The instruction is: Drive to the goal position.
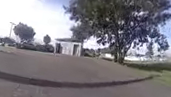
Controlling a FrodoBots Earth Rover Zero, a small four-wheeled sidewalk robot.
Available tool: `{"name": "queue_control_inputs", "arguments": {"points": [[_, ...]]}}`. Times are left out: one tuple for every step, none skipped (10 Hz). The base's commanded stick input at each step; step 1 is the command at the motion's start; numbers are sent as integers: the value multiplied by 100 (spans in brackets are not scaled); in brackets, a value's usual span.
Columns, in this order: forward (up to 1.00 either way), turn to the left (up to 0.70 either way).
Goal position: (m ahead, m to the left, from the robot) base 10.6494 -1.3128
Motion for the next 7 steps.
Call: {"name": "queue_control_inputs", "arguments": {"points": [[70,0],[70,0],[70,0],[70,0],[70,-3],[70,-7],[70,-12]]}}
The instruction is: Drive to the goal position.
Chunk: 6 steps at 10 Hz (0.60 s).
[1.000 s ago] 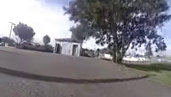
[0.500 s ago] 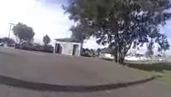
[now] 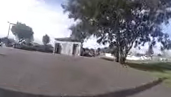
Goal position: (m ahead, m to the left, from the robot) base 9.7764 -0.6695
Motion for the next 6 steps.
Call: {"name": "queue_control_inputs", "arguments": {"points": [[70,-22],[70,-22],[70,-22],[70,-14],[70,-14],[70,-11]]}}
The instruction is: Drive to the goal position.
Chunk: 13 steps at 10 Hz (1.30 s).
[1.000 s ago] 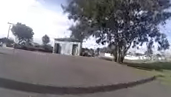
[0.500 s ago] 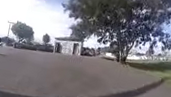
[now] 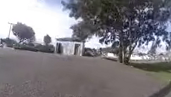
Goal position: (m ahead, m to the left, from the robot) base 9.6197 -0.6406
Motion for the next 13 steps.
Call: {"name": "queue_control_inputs", "arguments": {"points": [[70,-6],[70,-1],[70,0],[70,0],[70,0],[70,0],[70,0],[70,0],[70,0],[70,-6],[70,-13],[70,-20],[70,-19]]}}
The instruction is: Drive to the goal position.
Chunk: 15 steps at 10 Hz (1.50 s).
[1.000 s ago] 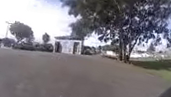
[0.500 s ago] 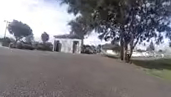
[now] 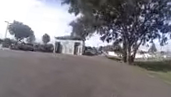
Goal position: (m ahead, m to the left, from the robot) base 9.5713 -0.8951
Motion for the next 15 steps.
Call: {"name": "queue_control_inputs", "arguments": {"points": [[70,-19],[70,-19],[70,-18],[70,-11],[70,-7],[70,-3],[70,0],[70,0],[70,-1],[70,-5],[70,-8],[70,-19],[70,-19],[70,-18],[70,-16]]}}
